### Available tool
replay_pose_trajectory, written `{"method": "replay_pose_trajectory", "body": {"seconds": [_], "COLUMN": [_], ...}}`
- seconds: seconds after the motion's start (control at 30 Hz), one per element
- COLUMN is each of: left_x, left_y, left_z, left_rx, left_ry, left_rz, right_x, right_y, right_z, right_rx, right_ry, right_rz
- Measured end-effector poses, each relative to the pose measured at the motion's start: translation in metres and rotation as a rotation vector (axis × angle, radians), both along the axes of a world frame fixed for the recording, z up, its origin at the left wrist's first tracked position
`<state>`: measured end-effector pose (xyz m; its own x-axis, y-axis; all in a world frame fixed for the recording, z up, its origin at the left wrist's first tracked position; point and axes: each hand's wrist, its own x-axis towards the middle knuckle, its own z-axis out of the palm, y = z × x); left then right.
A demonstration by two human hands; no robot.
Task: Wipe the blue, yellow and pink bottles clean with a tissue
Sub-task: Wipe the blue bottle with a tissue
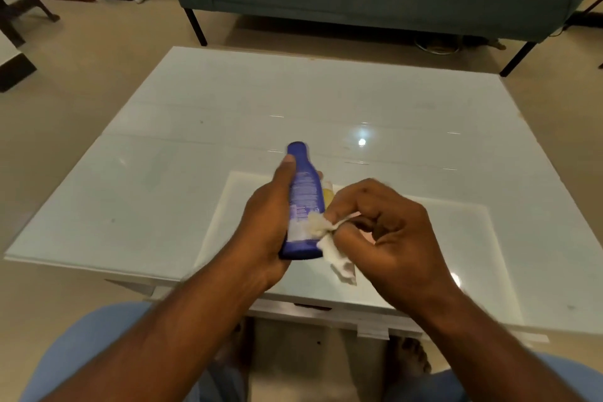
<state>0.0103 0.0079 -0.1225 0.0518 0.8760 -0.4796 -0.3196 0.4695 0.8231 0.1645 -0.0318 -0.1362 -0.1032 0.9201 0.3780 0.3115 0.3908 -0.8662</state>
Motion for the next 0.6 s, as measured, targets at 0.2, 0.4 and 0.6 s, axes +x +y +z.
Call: {"method": "replay_pose_trajectory", "body": {"seconds": [0.2,0.4,0.6], "left_x": [0.012,-0.007,-0.003], "left_y": [-0.008,0.012,0.015], "left_z": [0.002,0.002,0.002], "left_rx": [0.057,-0.142,-0.107], "left_ry": [0.169,-0.211,-0.323], "left_rz": [-0.147,0.293,0.343], "right_x": [0.010,-0.005,-0.014], "right_y": [0.010,-0.006,-0.004], "right_z": [-0.004,-0.006,-0.003], "right_rx": [-0.052,-0.057,-0.066], "right_ry": [0.062,-0.034,0.034], "right_rz": [-0.199,0.030,-0.139]}}
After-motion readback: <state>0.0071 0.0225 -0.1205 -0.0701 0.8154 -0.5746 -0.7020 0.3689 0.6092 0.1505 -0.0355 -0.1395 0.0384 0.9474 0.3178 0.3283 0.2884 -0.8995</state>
